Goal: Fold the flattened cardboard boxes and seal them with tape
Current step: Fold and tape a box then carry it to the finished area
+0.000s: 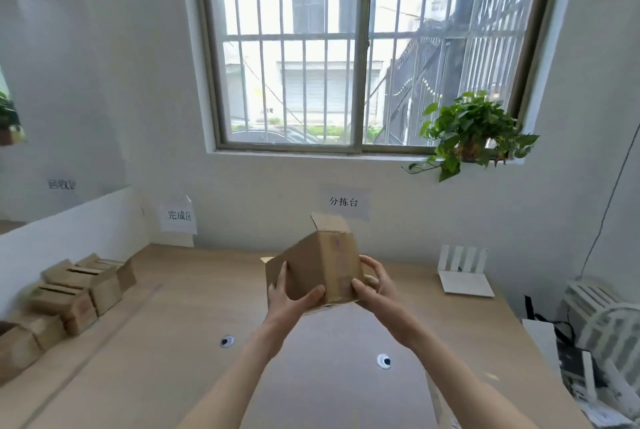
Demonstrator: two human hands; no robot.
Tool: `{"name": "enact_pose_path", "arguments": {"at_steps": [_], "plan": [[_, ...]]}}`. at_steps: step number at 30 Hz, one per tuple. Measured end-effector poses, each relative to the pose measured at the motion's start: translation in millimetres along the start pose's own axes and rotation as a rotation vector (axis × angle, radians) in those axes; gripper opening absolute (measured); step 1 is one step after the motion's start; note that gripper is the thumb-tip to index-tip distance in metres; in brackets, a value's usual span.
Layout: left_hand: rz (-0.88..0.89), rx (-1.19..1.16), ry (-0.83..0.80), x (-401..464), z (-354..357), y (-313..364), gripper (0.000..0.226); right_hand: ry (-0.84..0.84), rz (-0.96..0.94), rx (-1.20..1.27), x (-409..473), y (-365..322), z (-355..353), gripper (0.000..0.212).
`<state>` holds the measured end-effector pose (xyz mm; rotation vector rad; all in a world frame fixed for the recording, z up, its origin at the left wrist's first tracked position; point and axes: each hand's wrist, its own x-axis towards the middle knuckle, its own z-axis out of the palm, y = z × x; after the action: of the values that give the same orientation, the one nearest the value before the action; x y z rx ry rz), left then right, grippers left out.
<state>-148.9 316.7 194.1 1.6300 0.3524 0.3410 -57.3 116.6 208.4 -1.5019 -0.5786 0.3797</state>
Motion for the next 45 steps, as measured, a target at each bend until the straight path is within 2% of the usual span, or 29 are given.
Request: {"name": "enact_pose_path", "arguments": {"at_steps": [4,12,15,19,21,26,32,37,45], "plan": [[0.092,-0.018,0.027,-10,-47,11,0.13,-0.018,-0.079,-0.061,0,-22,45,0.064],[0.275,0.082,0.175,-35,-145,31,0.116,0.01,-0.199,-0.254,15,-67,161,0.046],[0.332,0.117,0.24,-42,-180,29,0.11,0.04,-0.219,-0.307,22,-73,206,0.072],[0.358,0.156,0.283,-51,-230,16,0.099,0.086,-0.241,-0.285,33,-59,265,0.07],[0.332,0.202,0.295,-52,-258,5,0.099,0.083,-0.241,-0.291,38,-50,292,0.072],[0.218,0.271,0.343,-49,-327,-33,0.104,0.0,-0.268,-0.328,61,-21,357,0.091],[0.038,0.379,0.426,-49,-430,-90,0.102,-0.077,-0.26,-0.339,101,39,450,0.093],[-0.129,0.557,0.536,-45,-537,-132,0.082,-0.194,-0.248,-0.345,150,90,541,0.095],[-0.466,0.811,0.602,-35,-692,-223,0.085,-0.398,-0.19,-0.281,208,171,680,0.092]]}}
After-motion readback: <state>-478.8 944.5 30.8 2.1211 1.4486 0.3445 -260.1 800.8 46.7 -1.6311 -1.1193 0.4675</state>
